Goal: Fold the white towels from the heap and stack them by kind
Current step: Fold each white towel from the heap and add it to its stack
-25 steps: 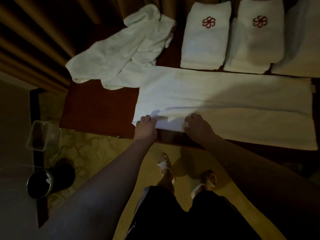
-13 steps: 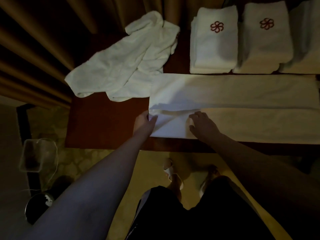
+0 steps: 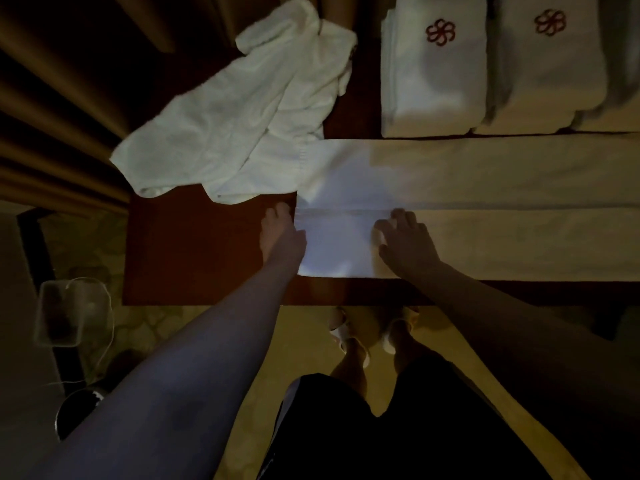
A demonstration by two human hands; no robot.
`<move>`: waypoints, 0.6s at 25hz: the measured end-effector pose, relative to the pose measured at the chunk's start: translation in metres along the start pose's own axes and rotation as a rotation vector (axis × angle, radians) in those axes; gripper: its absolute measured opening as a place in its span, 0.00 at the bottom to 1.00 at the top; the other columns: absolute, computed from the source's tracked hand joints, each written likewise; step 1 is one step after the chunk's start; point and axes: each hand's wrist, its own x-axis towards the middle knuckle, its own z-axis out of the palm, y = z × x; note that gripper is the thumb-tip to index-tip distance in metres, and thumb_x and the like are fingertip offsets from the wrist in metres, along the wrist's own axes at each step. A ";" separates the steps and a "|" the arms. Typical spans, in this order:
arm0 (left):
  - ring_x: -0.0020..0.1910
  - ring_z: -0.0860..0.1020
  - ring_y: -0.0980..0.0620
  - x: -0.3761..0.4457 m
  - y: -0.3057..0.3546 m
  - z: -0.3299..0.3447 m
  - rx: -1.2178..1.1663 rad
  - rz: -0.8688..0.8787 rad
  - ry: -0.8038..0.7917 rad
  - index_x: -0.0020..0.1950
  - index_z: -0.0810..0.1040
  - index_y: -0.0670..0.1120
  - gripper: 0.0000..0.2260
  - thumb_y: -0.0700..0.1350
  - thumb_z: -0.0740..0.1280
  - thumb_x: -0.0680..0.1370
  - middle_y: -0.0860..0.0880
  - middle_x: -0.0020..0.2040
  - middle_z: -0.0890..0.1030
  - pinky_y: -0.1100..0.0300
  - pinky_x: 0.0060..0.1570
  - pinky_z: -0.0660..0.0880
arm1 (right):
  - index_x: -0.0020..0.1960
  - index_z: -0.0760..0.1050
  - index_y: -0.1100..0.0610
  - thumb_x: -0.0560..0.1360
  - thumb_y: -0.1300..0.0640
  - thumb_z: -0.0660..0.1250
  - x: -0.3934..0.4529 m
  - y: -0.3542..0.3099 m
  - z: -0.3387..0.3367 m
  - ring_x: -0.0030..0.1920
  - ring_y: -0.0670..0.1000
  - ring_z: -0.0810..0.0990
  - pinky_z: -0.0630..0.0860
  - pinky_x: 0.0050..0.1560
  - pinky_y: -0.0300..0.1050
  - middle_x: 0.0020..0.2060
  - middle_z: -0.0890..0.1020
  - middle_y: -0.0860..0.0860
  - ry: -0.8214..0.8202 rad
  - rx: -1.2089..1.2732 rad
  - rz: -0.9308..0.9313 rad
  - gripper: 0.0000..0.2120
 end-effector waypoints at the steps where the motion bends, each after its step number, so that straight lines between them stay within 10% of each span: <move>1: 0.58 0.71 0.43 -0.002 0.004 0.003 0.038 0.143 0.019 0.61 0.71 0.45 0.17 0.40 0.68 0.73 0.43 0.59 0.72 0.50 0.54 0.72 | 0.64 0.70 0.57 0.69 0.55 0.68 -0.001 0.000 0.002 0.59 0.63 0.70 0.73 0.49 0.56 0.60 0.70 0.61 -0.005 -0.039 0.009 0.24; 4: 0.61 0.69 0.43 -0.017 0.017 0.017 0.159 0.434 -0.186 0.64 0.71 0.46 0.18 0.42 0.67 0.75 0.43 0.61 0.69 0.51 0.55 0.73 | 0.65 0.68 0.57 0.69 0.54 0.68 -0.002 0.003 0.003 0.57 0.63 0.71 0.74 0.46 0.56 0.58 0.71 0.61 -0.039 -0.067 -0.001 0.26; 15: 0.63 0.68 0.43 -0.012 0.027 0.011 0.090 0.348 -0.341 0.65 0.72 0.44 0.17 0.48 0.66 0.77 0.41 0.63 0.68 0.53 0.58 0.70 | 0.65 0.69 0.60 0.77 0.56 0.64 0.009 0.024 -0.028 0.59 0.61 0.70 0.69 0.57 0.51 0.60 0.70 0.61 -0.012 0.279 0.090 0.18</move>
